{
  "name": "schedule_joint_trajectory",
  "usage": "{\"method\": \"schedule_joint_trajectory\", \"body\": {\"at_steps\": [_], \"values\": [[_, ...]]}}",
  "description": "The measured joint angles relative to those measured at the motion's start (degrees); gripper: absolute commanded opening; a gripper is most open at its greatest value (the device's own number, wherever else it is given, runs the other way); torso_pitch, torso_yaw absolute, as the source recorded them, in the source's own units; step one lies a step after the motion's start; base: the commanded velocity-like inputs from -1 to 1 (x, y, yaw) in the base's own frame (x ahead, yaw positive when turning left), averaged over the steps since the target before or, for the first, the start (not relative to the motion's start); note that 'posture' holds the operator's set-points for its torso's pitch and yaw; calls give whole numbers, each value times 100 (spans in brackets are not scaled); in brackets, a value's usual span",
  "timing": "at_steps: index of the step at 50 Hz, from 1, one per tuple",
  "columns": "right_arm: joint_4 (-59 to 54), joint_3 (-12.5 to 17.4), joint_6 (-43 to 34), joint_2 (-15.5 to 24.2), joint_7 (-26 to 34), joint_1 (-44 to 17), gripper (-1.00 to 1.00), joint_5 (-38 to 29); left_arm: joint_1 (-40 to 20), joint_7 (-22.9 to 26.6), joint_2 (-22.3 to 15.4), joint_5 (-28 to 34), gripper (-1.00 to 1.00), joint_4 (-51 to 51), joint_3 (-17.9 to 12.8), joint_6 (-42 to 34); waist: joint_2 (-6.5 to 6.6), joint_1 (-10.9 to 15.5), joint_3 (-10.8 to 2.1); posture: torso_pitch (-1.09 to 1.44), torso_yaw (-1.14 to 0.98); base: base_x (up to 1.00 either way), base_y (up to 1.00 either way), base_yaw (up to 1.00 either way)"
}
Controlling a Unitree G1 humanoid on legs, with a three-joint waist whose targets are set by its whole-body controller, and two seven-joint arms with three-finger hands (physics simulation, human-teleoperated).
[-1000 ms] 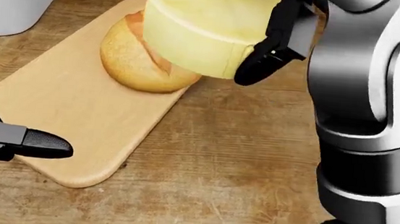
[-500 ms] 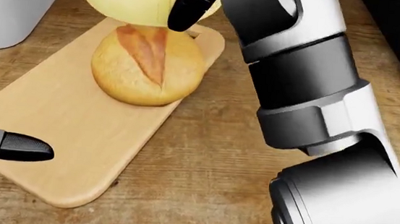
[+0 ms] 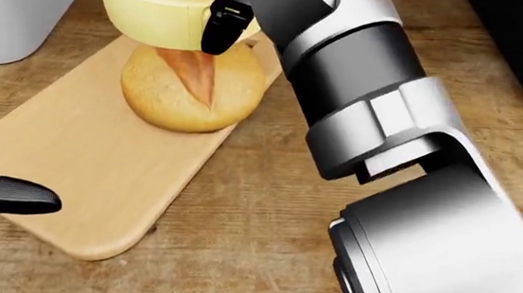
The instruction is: Pick up the wedge of cheese and place it on the slice of bread to prepare a simple cheese on bread dish.
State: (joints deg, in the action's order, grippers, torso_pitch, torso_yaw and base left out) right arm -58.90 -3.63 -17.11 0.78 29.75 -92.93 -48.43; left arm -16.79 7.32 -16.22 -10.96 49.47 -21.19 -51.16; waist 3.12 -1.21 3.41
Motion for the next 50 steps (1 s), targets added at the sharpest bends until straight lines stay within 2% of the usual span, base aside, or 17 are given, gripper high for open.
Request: {"method": "schedule_joint_trajectory", "body": {"at_steps": [9,28,45,46,49,50], "values": [[-521,16,179,-29,-357,-125,-100,37,105,20,-17,-77,100,-36,-119,91,14,9,-16,0,0,0,0,0],[-800,-15,265,-181,-625,-129,-100,59,190,9,-41,-176,100,-6,-199,151,22,23,-36,0,0,0,0,0],[-1231,52,466,-292,-1195,-109,-100,191,230,21,-68,-220,100,-108,-251,241,27,25,-46,0,0,0,0,0],[-1240,51,477,-297,-1234,-104,-87,198,249,24,-62,-218,100,-117,-250,264,27,24,-48,0,0,0,0,0],[-1279,51,523,-305,-1350,-86,-78,216,297,37,-44,-221,100,-125,-257,297,25,25,-51,0,0,0,0,0],[-1292,49,534,-306,-1378,-79,-69,219,308,38,-42,-222,100,-121,-262,300,24,26,-52,0,0,0,0,0]]}}
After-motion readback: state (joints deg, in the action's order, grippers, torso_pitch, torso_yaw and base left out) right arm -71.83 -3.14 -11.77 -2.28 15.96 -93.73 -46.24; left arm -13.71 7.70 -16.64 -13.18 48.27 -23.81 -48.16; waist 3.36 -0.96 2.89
